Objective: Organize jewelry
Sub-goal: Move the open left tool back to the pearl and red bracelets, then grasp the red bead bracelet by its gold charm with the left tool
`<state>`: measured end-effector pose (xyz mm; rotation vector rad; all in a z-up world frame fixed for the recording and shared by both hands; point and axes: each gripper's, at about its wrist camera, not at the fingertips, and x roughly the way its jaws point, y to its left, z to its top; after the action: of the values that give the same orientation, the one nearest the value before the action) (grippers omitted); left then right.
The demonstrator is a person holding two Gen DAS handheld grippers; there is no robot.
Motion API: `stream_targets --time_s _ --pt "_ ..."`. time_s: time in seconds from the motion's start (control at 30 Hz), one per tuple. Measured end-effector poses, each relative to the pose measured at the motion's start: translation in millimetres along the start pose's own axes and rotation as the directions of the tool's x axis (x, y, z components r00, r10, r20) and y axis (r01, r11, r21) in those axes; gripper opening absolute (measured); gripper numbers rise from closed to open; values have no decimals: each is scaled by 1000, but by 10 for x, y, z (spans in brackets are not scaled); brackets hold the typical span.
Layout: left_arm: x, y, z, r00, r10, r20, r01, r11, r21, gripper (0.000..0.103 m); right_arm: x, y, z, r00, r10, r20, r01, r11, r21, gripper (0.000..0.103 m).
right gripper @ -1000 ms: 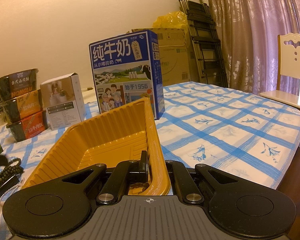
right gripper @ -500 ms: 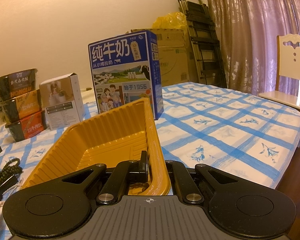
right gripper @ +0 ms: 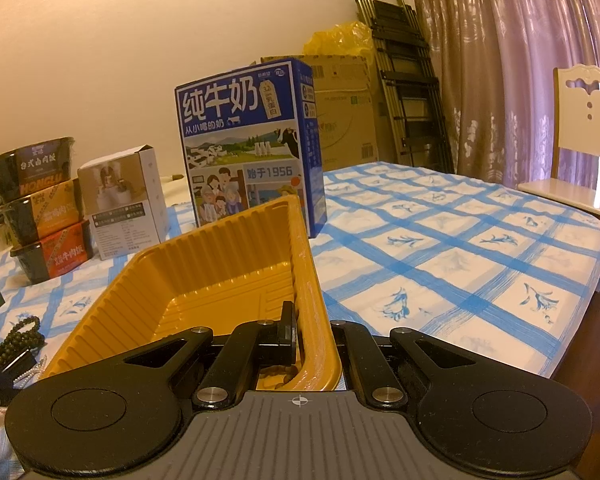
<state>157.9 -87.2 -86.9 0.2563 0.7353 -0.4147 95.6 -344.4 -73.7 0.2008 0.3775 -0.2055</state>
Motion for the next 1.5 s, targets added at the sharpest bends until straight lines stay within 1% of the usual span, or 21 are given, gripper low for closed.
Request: stream_targets --time_s 0.1,0.2,0.33,0.4,0.53,0.73,0.93,1.03,1.1,1.27,1.37,1.4,1.43,1.5 --pt "7 -36 -31 1000 -9 -13 9 1000 14 23 0 0 0 1000 0 0 0 1000 0 4" --pt "30 -59 -37 999 -18 -28 18 1000 18 15 0 -2 0 1000 0 0 0 1000 0 4" --pt "55 -43 -54 997 -51 -53 50 998 -26 15 0 1 1 1000 0 0 0 1000 1 4" --pt "105 -20 -76 997 -42 -72 38 998 -57 15 -2 0 1 1000 0 0 0 1000 0 4" --pt "152 39 -66 998 -26 -60 20 994 -107 17 3 -5 -5 1000 0 -1 0 1000 0 4" --pt "208 -22 -17 999 1 -43 -4 997 -78 17 6 -10 -13 1000 0 -2 0 1000 2 4" --pt "269 -97 8 999 27 -24 -28 999 -33 24 5 -9 -13 1000 0 -1 0 1000 1 4" --pt "304 -60 39 999 18 -32 -21 997 -79 36 5 -9 -13 1000 0 -1 0 1000 1 4" --pt "340 -31 67 999 23 -40 -27 992 -122 36 7 -11 -14 1000 -1 -3 1 1000 2 4" --pt "417 -20 107 998 52 -42 -58 985 -160 37 7 -10 -19 1000 0 -3 0 1000 2 4" --pt "420 -15 107 998 53 -36 -57 986 -156 35 6 -12 -22 1000 0 -2 0 1000 1 4" --pt "413 -14 102 998 47 -32 -52 987 -151 26 7 -14 -22 1000 0 -2 0 1000 1 4" --pt "404 -14 94 999 45 -30 -49 988 -147 23 7 -12 -21 1000 0 -3 0 1000 2 4" --pt "374 -6 78 999 36 -29 -39 990 -138 20 7 -11 -20 1000 0 -3 0 1000 2 4"
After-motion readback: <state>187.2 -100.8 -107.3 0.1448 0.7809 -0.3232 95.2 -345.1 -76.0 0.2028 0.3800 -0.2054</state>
